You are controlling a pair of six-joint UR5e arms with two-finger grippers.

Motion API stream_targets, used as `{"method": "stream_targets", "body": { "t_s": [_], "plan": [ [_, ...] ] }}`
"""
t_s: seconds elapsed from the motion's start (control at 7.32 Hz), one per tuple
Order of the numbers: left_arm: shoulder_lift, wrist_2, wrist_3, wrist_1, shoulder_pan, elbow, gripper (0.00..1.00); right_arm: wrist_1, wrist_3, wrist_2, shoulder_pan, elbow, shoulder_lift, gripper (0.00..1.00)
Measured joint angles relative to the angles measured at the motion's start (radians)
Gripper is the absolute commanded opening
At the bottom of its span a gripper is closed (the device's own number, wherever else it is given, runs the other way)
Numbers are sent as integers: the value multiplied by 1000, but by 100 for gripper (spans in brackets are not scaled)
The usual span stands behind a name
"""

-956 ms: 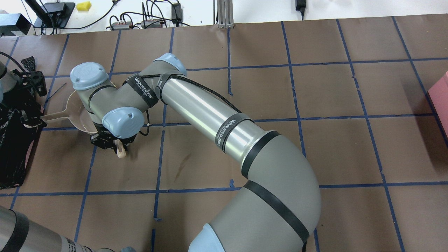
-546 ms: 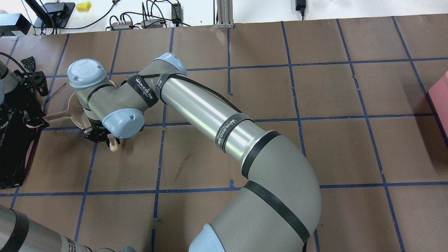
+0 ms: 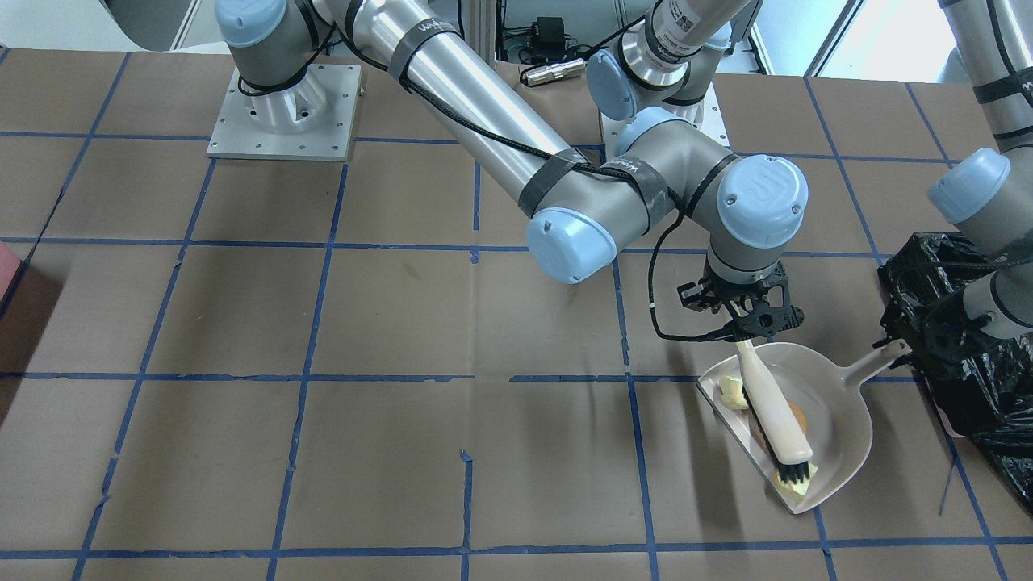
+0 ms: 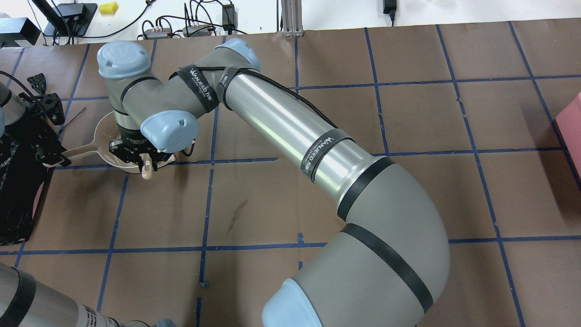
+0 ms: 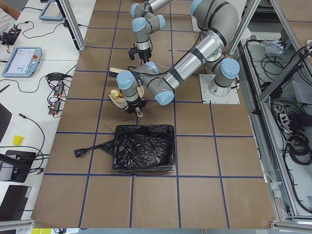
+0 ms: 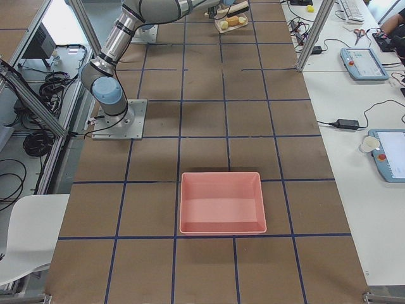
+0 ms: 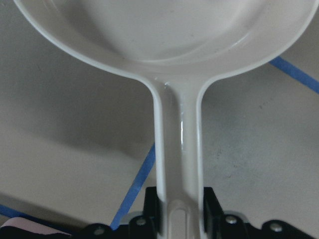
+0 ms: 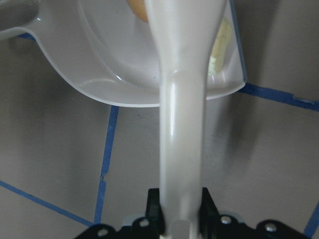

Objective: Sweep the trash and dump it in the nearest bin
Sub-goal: 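Sweep the food items into the dustpan with the right gripper's brush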

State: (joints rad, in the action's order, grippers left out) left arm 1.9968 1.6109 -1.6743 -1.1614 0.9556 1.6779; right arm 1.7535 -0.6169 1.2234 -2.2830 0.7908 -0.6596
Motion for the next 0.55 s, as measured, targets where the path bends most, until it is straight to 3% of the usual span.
{"method": "stream_targets", "body": {
  "t_s": [0.27, 0.55],
  "plan": [
    [-8, -61, 2, -37, -33, -4, 0, -46, -208, -53, 18, 0, 13, 5],
    [-23, -121, 3, -62, -56, -9, 0, -114, -294, -62, 33, 6, 19, 4]
  ]
}}
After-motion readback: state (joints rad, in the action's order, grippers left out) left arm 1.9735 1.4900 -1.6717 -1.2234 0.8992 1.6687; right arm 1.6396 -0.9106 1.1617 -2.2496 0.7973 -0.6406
